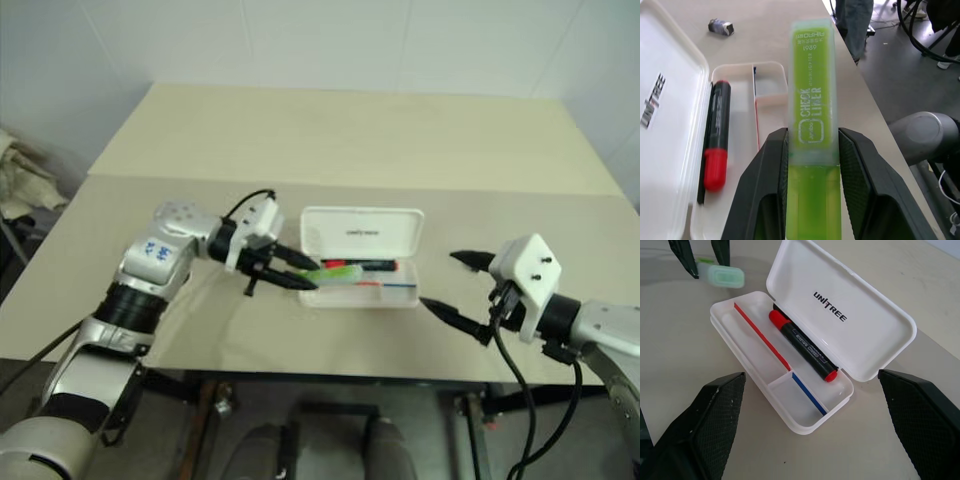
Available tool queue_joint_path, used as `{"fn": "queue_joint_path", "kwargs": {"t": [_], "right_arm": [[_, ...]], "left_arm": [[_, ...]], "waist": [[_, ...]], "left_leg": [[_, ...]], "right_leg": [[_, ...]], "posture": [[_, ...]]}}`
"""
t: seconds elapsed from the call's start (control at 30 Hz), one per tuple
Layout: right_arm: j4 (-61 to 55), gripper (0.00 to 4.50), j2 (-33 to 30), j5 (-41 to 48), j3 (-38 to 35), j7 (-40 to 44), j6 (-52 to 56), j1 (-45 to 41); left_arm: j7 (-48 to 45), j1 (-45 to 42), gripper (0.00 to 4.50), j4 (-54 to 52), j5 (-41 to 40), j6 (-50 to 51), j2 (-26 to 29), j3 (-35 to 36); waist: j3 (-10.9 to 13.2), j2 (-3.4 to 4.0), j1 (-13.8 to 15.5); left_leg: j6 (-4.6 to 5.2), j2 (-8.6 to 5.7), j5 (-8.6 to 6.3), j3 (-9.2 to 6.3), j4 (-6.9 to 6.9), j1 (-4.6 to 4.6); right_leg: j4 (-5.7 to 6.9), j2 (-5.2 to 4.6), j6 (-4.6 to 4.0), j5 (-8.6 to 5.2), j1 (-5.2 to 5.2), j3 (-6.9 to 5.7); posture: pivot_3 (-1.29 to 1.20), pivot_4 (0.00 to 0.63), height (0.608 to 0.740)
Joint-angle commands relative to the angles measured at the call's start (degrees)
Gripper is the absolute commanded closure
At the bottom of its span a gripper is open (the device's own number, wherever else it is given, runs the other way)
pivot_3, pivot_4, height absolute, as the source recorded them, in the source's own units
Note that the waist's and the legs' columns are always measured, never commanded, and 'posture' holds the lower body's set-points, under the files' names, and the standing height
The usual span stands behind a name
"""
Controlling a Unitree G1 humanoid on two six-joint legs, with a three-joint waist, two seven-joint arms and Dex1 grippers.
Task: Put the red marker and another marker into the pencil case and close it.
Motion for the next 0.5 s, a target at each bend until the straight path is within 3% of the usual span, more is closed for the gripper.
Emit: {"fn": "queue_joint_path", "kwargs": {"t": [0.03, 0.5], "right_arm": [[-3.3, 0.0, 1.1, 0.9, -2.2, -1.9, 0.2, 0.9], [-6.6, 0.0, 1.6, 2.1, -5.0, -4.0, 1.3, 4.3]], "left_arm": [[3.4, -2.4, 3.41, 0.6, 3.3, -2.0, -2.1, -2.1], [10.5, -3.8, 3.41, 4.5, 11.6, -4.3, -5.6, -6.6]], "waist": [[0.0, 0.0, 0.1], [0.0, -0.01, 0.1]], "left_leg": [[0.0, 0.0, 0.0, 0.0, -0.01, 0.0], [0.01, -0.01, 0.0, -0.02, 0.01, -0.03]], "right_leg": [[-0.01, 0.0, -0.01, 0.0, 0.0, 0.0], [-0.09, 0.0, -0.05, -0.03, 0.01, 0.0]], "posture": [[0.0, 0.15, 0.74], [0.0, 0.15, 0.74]]}}
